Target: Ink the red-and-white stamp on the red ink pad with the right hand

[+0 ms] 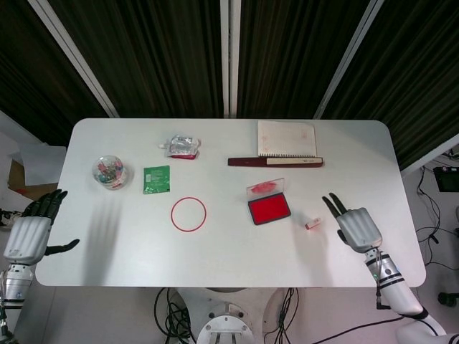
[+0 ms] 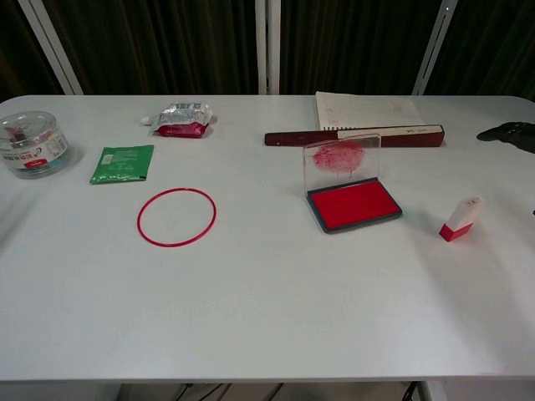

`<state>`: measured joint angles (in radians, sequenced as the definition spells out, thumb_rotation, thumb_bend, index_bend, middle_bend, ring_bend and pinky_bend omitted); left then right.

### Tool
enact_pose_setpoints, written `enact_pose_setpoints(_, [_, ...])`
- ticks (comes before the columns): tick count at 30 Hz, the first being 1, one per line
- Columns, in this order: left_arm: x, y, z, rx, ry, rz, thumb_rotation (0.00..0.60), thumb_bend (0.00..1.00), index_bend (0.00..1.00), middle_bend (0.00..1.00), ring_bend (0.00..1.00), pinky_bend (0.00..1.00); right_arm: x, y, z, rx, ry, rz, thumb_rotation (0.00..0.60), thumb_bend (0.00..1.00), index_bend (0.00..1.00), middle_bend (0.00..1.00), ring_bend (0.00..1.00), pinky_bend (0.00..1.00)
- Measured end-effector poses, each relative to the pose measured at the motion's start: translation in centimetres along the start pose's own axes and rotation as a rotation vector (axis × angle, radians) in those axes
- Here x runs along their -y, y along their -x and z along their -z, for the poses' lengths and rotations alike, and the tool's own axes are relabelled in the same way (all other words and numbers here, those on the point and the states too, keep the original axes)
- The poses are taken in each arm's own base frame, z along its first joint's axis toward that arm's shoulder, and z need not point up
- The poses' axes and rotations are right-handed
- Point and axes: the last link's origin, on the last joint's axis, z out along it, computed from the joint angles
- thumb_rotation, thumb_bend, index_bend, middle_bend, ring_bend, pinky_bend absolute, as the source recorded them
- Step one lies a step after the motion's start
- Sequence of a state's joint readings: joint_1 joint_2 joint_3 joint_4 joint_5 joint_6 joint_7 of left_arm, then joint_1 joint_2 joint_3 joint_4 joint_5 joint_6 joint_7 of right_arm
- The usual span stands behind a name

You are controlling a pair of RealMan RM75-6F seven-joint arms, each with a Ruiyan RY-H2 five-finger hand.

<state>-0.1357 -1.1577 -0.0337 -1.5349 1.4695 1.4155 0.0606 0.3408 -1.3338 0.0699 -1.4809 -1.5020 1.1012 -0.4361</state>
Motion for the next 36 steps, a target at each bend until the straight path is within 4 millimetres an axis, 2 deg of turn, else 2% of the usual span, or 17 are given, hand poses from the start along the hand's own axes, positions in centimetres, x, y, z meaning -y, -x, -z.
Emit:
enact_pose_setpoints(4, [0.2,0.0,0.1,0.001,-0.007,0.005,0.492,0.01,0.04,0.07,0.08,0.18,1.4,0.3,-1.7,0.029,-0.034,-0.005,0.6,0.23,0.0,0.13,0.68,0.92])
enact_pose_setpoints(10, [0.4,-0.1,0.3,0.009,-0.008,0.014,0.505,0.01,0.04,0.07,0.08,0.18,2.2,0.6,-3.1,0.039,-0.058,0.009,0.6,0.23,0.01,0.17,0.68,0.92])
enact_pose_setpoints(19, [0.4,-0.2,0.4,0.009,-0.006,0.012,0.507,0.01,0.04,0.07,0.08,0.18,2.6,1.1,-3.3,0.037,-0.082,0.017,0.6,0.24,0.15,0.26,0.68,0.92])
enact_pose_setpoints(27, [0.0,-0.3,0.4,0.017,0.004,0.019,0.575,0.01,0.04,0.07,0.08,0.18,2.8,1.5,-3.4,0.022,-0.099,0.013,0.6,0.24,0.28,0.28,0.68,0.92])
enact_pose_setpoints(36, [0.1,-0.2,0.4,0.023,0.0,0.029,0.597,0.01,0.04,0.07,0.08,0.18,2.9,1.9,-3.7,0.007,-0.09,-0.012,0.6,0.24,0.35,0.36,0.7,0.92])
